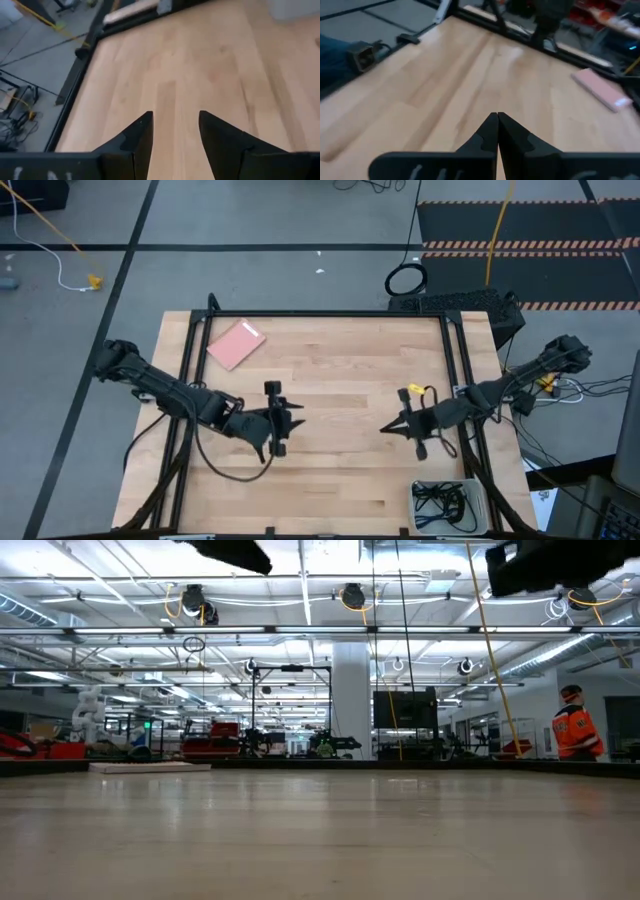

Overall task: Pick and place USB-C Cables
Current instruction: Return to Home Position

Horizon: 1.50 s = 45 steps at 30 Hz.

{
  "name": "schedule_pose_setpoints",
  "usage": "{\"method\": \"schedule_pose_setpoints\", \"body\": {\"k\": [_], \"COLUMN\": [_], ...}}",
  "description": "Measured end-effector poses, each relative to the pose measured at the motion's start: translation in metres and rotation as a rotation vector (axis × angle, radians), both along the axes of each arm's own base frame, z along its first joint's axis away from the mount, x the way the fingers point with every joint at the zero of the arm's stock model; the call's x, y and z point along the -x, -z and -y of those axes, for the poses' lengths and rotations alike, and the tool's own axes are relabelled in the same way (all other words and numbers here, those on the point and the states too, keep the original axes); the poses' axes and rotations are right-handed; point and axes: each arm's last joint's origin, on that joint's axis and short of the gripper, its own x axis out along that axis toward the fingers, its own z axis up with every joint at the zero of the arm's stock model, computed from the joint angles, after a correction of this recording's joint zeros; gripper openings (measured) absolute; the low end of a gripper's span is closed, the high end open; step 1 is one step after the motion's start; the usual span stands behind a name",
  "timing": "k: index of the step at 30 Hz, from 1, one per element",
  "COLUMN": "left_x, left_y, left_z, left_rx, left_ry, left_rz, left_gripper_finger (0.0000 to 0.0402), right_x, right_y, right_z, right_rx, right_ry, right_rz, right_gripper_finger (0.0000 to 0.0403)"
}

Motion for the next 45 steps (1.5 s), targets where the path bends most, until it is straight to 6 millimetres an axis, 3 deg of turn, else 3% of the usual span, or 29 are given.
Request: {"method": "schedule_pose_setpoints", "body": {"k": [11,20,31,40,45], "left_x": [0.038,0.044,0.043,0.044,0.046], "left_y": [0.028,0.051,0.054,0.058,0.062], "left_z": [-0.035,-0.065,-0.077,-0.074,-0.073], "left_rx": [0.033,0.025,0.085,0.117,0.144], "left_ry": [0.075,-0.010,-0.119,-0.059,-0.017], "left_rz": [0.243,0.312,0.309,0.266,0.211], "left_gripper_finger": [0.0161,0.0161,0.0156,0.0069,0.0041], "right_x": [0.031,0.041,0.043,0.042,0.042], "right_y": [0.051,0.075,0.078,0.077,0.075], "right_z": [0.030,0.038,0.040,0.047,0.051], "right_rx": [-0.062,-0.131,-0.126,-0.135,-0.112], "right_ry": [0.044,0.041,0.039,0.078,0.090], "right_rz": [0.067,0.112,0.178,0.204,0.229], "right_gripper_finger": [0.0000,0.0000,0.0000,0.0000,0.0000]}}
